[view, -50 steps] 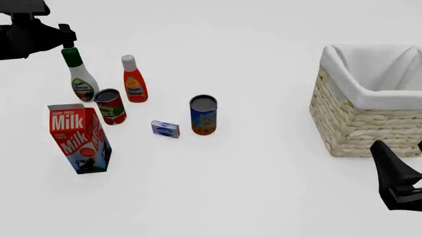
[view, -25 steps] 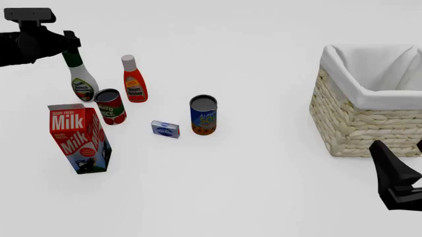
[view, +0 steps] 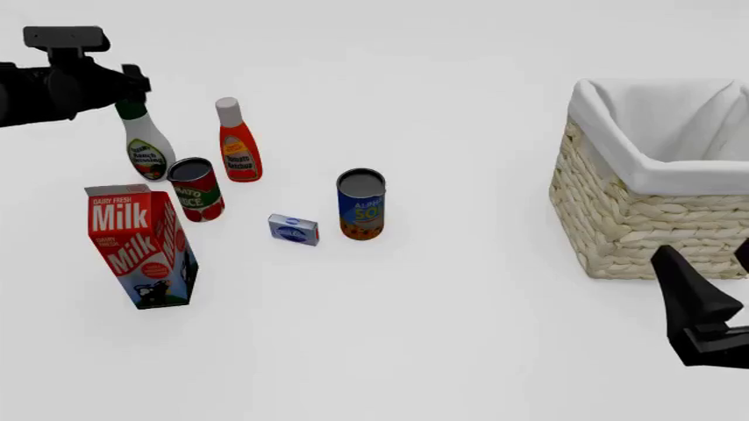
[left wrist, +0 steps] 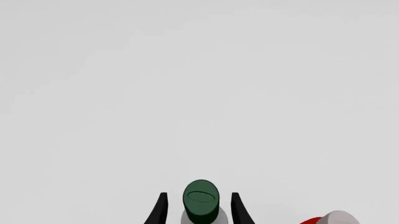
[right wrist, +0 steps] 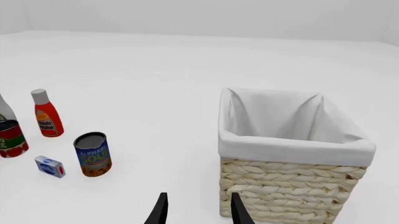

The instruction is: Pick the salad dressing and place it in the basket.

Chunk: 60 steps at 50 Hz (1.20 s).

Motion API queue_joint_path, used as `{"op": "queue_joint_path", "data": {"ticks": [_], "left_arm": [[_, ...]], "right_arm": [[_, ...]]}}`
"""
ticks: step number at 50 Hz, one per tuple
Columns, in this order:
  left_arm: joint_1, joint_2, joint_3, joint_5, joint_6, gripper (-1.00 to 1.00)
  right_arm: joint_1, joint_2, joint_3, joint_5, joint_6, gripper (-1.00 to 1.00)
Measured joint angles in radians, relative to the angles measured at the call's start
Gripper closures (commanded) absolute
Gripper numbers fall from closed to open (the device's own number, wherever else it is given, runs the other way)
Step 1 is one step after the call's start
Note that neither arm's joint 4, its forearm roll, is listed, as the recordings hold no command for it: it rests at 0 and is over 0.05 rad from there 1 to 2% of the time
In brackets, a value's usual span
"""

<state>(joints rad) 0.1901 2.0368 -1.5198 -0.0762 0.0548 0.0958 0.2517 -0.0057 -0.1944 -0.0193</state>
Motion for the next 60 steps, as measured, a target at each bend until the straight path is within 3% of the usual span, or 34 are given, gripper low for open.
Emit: {"op": "queue_joint_path", "data": {"ticks": [54,55,60], "left_arm": [[-0.005,0.081,-0.045,0.025,0.018,-1.0],[-0.004,0.08,-0.044,0.023,0.018,1.0],[0.003,0.073,-0.034,0.014,0.011,1.0]], "right_arm": [[0.003,-0.022,-0.004,0.027,-0.001,-1.0],[0.003,-0.021,-0.004,0.027,0.0,-1.0],[0.003,-0.021,-0.005,0.027,0.0,-1.0]]}}
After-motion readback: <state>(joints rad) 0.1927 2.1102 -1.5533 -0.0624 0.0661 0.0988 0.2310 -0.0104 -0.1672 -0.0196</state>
